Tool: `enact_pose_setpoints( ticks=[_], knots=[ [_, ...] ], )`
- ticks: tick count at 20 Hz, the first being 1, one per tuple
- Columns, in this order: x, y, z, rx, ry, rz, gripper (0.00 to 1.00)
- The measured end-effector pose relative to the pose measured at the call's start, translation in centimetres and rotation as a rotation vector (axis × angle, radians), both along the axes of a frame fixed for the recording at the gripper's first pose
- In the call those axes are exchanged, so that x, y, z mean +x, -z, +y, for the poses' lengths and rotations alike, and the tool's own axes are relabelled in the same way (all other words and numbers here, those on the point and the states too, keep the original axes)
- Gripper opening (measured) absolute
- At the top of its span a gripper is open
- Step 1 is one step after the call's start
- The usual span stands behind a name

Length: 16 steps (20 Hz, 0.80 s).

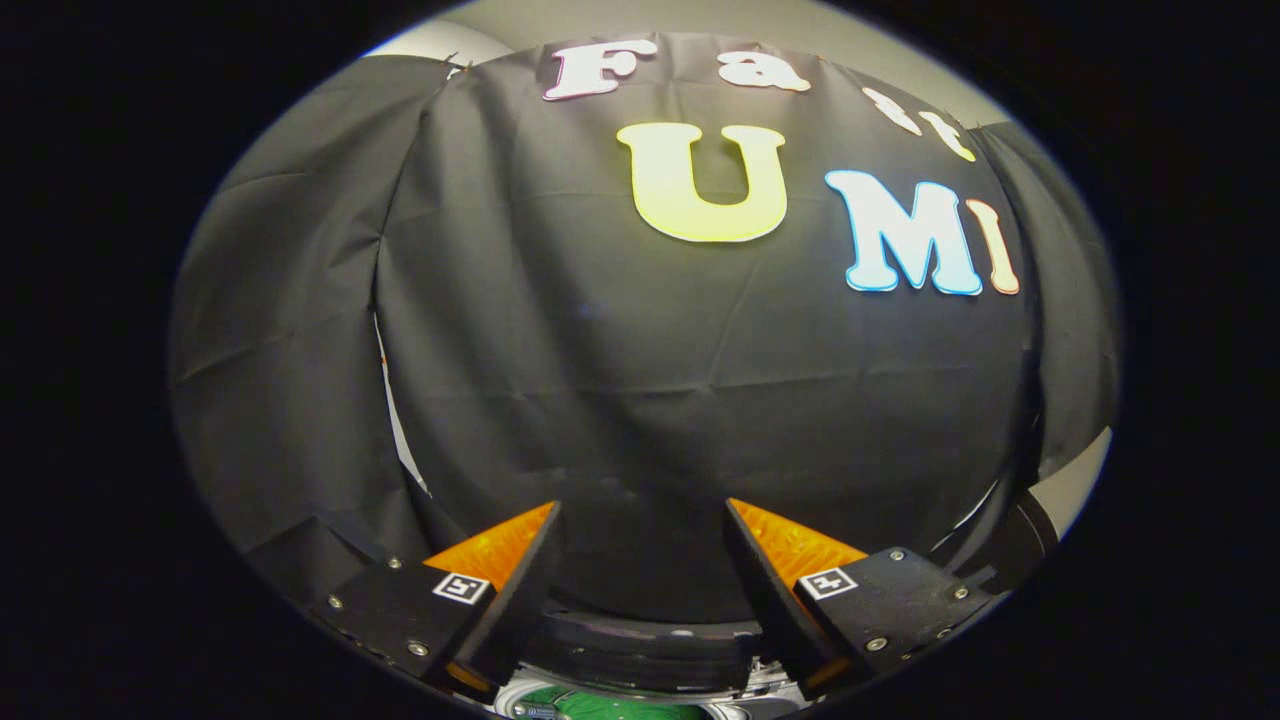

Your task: Put the clothes into the washing machine and then close the washing machine lid.

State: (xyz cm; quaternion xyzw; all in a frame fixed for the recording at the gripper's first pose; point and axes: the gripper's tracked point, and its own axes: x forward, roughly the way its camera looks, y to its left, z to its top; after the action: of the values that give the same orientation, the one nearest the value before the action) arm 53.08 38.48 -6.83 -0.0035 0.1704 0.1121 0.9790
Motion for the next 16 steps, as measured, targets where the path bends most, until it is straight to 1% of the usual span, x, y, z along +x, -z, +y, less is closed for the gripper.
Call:
enact_pose_setpoints(
  ticks=[5, 16],
  knots=[
    [-1.6, -0.4, 0.1, 0.003, -0.026, 0.028, 0.96],
    [-7.3, -0.6, -0.3, 0.001, -0.052, 0.023, 0.96]
  ],
)
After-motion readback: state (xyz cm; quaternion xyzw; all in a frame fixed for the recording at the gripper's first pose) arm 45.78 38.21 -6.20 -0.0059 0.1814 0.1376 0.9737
